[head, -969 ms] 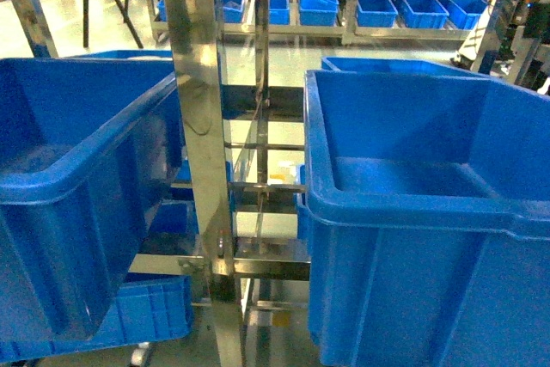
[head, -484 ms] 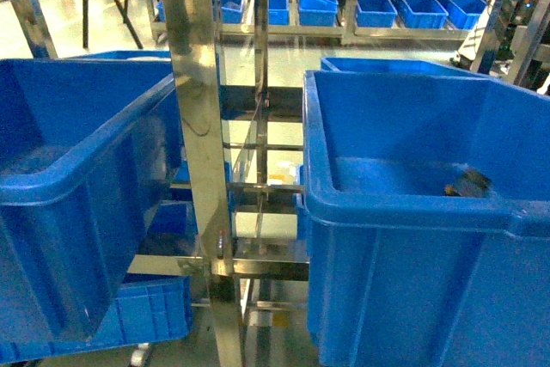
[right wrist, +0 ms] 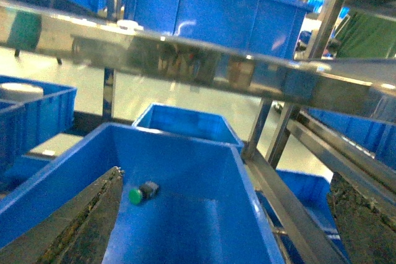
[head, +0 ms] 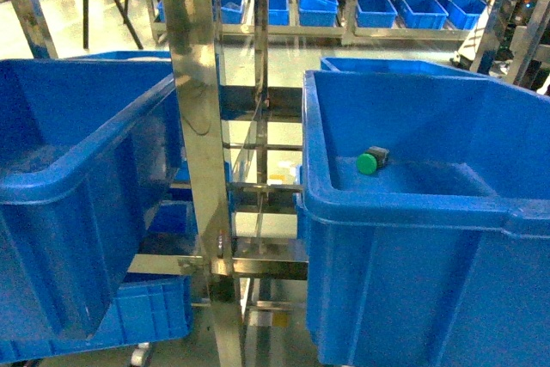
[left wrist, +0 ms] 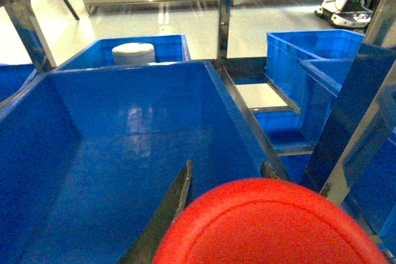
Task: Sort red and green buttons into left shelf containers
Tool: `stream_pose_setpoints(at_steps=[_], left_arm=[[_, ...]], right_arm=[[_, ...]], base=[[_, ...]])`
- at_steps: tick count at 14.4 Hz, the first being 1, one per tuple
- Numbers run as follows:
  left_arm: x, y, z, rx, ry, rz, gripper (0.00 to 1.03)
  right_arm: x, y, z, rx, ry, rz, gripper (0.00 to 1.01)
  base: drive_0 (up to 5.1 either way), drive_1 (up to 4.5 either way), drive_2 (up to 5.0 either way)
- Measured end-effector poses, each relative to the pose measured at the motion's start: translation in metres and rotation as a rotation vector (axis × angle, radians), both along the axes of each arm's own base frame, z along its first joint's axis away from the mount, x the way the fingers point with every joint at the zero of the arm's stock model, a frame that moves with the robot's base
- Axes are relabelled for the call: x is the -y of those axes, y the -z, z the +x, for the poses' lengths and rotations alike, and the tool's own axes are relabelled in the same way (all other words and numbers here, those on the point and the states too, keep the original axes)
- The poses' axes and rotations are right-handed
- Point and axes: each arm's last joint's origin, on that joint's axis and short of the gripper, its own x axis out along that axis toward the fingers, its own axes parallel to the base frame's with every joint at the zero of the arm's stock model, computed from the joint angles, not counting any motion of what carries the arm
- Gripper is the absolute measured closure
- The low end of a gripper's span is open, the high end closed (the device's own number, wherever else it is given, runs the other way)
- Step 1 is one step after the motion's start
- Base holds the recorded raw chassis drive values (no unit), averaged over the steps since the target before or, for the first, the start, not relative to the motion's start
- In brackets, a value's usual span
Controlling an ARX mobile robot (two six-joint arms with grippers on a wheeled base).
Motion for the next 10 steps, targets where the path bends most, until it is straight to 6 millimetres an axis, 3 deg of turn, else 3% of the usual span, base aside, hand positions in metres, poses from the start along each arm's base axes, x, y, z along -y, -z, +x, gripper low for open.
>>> stream_pose_setpoints(at_steps=[3, 8, 10], left_arm=[[-0.007, 0.004, 0.022, 0.033, 0.045, 0.036, 0.76], [-0.012, 0.006, 0.099, 0.062, 0.042, 0.275, 0.76], [-0.012, 0.042, 0.121, -0.019, 0.015, 0.395, 0.53]], right_arm=[[0.0, 0.002, 0.001, -0.008, 0.0, -0.009, 0.03], [0.0, 0.002, 0.0, -0.006, 0.001, -0.009, 0.03], [0.0, 0.002, 0.0, -0.007, 0.0, -0.009, 0.03]], base=[[0.0, 0.0, 0.0], [0.0, 0.0, 0.0], [0.0, 0.0, 0.0]])
